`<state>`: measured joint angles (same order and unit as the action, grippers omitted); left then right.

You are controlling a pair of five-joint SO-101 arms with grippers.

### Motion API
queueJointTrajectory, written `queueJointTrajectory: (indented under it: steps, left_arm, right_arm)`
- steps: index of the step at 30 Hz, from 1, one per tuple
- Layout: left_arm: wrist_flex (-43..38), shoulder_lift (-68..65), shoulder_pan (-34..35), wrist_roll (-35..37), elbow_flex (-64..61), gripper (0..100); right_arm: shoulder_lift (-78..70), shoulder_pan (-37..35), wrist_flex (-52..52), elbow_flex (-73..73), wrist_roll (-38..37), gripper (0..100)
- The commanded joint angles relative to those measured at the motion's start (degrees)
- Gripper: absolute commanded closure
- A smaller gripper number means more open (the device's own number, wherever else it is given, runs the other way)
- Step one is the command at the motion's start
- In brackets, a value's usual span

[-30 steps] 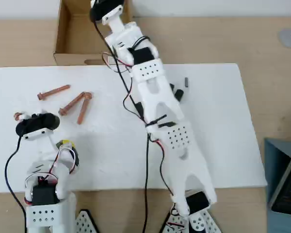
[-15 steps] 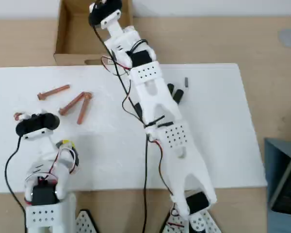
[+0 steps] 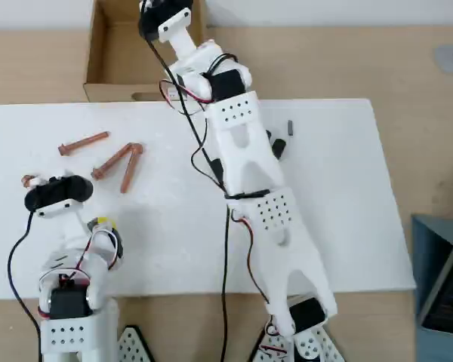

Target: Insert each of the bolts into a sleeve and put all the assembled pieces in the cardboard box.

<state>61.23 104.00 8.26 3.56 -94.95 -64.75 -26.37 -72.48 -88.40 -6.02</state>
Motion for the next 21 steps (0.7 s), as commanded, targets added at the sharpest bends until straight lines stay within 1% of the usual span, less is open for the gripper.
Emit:
queueJointTrajectory:
  steps: [1, 7, 12, 16, 18, 21]
  left_arm:
    - [-1.23, 0.57, 0.44, 0.0, 0.35, 100]
    - [-1.23, 0.57, 0.44, 0.0, 0.35, 100]
    - [-1.23, 0.57, 0.44, 0.0, 0.35, 100]
    - [-1.32, 0.57, 0.35, 0.0, 0.35, 100]
    - [-2.81, 0.57, 0.44, 0.0, 0.09, 100]
    - [-3.52, 0.57, 0.44, 0.0, -0.09, 100]
  right_arm:
    - [3.56, 0.57, -6.33, -5.67, -0.18, 90.8]
    - [4.35, 0.66, -19.34, -7.16, -0.18, 90.6]
    - [7.87, 0.57, -29.89, -7.08, -0.18, 90.6]
    - [10.51, 1.01, -29.98, -6.99, -0.09, 90.6]
    - [12.26, 0.84, -29.98, -6.73, -0.09, 90.6]
    - [15.6, 0.84, -30.07, -2.07, -0.09, 90.6]
